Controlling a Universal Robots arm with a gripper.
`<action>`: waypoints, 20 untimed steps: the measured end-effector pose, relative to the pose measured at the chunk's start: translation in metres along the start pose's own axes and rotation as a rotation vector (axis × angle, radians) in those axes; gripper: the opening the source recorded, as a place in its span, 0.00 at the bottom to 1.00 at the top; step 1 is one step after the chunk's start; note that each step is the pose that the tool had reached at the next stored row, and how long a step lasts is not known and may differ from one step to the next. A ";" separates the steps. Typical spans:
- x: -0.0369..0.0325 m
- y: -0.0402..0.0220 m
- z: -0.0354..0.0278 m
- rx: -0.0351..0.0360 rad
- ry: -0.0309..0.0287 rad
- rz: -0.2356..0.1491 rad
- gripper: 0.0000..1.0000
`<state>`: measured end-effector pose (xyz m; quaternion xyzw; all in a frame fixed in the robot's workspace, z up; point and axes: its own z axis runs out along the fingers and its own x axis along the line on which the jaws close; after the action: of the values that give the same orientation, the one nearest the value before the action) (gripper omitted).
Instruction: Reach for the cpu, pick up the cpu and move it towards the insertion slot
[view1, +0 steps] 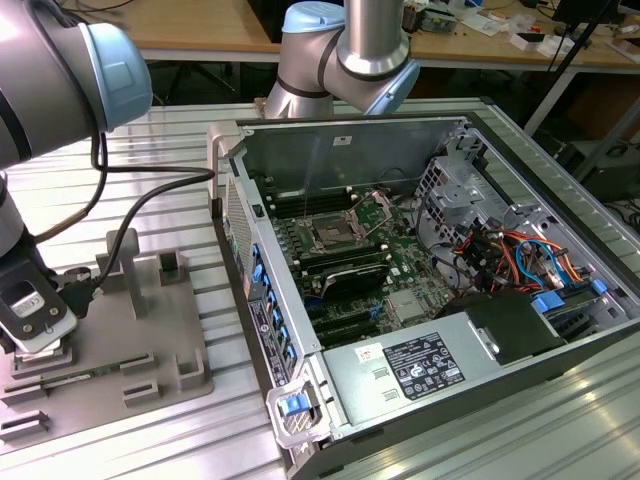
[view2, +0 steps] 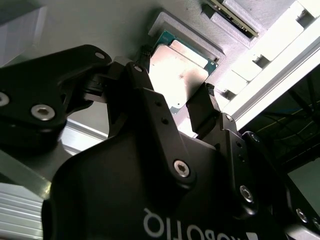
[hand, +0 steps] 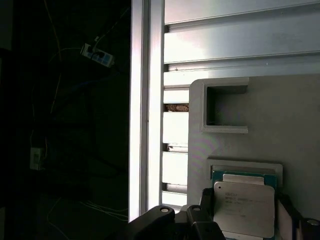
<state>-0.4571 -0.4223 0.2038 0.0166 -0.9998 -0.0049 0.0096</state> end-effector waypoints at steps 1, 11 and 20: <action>0.0000 0.0000 -0.0002 0.0000 0.0001 0.000 0.55; -0.0001 0.0000 -0.0017 -0.0001 0.0007 0.000 0.55; -0.0001 0.0000 -0.0039 -0.0001 0.0006 0.000 0.55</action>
<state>-0.4569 -0.4223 0.2077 0.0166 -0.9998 -0.0049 0.0099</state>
